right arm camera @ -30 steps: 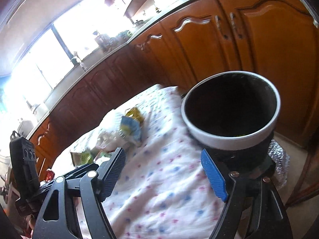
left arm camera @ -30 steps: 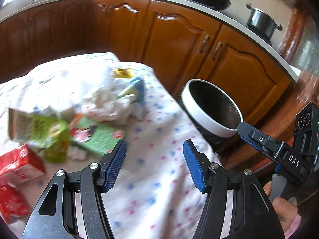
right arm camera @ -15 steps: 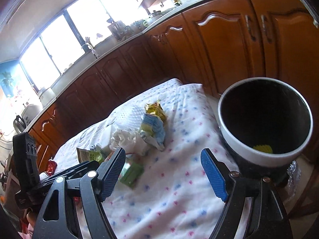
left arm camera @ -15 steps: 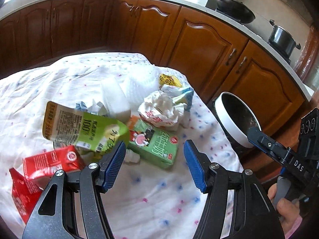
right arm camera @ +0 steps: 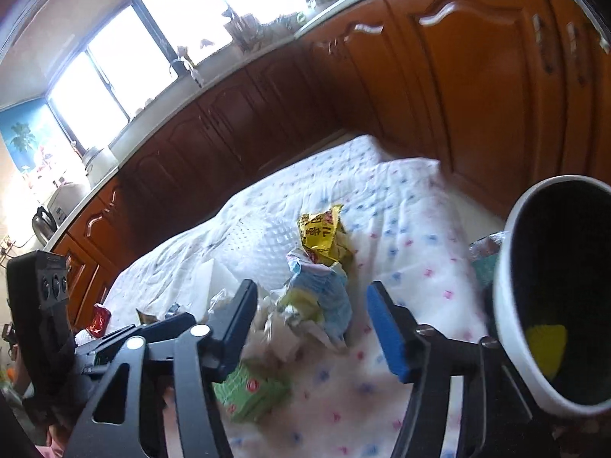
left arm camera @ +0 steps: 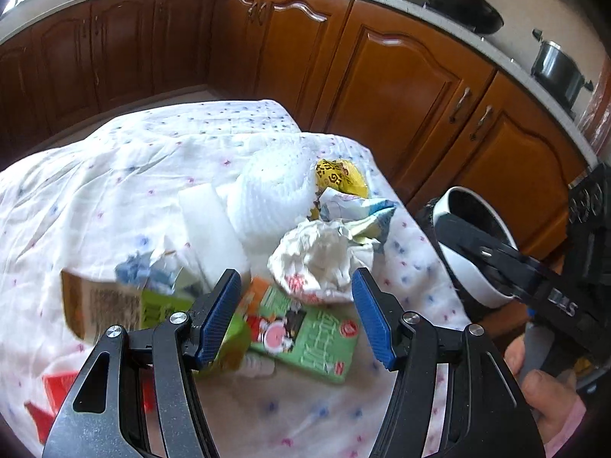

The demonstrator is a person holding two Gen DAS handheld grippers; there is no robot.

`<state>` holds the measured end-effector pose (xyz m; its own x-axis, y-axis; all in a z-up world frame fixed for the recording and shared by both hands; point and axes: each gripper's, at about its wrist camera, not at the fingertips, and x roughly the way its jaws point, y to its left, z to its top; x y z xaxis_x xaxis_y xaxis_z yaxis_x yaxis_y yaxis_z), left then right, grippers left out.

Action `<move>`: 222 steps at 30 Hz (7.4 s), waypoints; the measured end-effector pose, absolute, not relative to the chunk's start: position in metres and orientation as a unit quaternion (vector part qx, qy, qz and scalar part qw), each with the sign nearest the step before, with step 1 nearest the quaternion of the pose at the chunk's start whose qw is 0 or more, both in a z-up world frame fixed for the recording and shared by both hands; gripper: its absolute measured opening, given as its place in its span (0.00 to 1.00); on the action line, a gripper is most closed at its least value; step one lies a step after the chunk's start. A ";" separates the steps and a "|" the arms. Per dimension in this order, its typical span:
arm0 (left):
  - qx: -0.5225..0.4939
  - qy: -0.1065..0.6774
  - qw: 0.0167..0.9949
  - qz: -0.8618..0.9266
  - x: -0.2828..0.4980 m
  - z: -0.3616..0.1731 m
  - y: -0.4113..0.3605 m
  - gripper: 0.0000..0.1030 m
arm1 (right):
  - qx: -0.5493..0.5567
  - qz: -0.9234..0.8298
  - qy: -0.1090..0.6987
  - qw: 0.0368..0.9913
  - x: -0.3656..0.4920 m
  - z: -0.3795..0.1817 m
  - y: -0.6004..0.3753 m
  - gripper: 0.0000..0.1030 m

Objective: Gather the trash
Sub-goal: 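Grasp the crumpled tissue with the left gripper while the right gripper grasps a blue wrapper, then carry tissue and blue wrapper to the bin and open both grippers, then grasp the red snack bag with the left gripper while the right gripper grasps the green milk carton, then carry red bag and green carton over the bin and open both grippers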

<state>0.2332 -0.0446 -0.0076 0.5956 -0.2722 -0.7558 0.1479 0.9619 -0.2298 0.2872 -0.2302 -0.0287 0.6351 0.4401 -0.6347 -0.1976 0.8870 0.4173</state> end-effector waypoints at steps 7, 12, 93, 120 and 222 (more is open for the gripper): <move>-0.037 0.443 0.887 -0.126 0.249 -0.017 -0.061 0.43 | 0.151 0.184 0.406 0.882 0.310 -0.047 -0.225 0.28; -0.038 0.447 0.884 -0.133 0.247 -0.020 -0.061 0.10 | 0.147 0.181 0.383 0.894 0.285 -0.035 -0.235 0.25; 0.010 0.409 0.887 -0.214 0.215 0.003 -0.210 0.57 | 0.221 0.044 0.294 0.929 0.171 0.003 -0.403 0.80; -0.056 0.398 0.908 -0.116 0.117 -0.001 -0.050 0.57 | 0.180 0.171 0.329 0.911 0.128 -0.010 -0.279 0.80; -0.004 0.436 0.851 -0.292 0.211 0.019 -0.210 0.10 | 0.182 -0.017 0.310 0.933 0.166 -0.002 -0.407 0.51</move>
<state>0.2108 -0.2096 0.0186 0.4497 -0.5010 -0.7395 0.4945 0.8291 -0.2610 0.1658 -0.4066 -0.0017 0.8067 0.0812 -0.5854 0.1446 0.9333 0.3287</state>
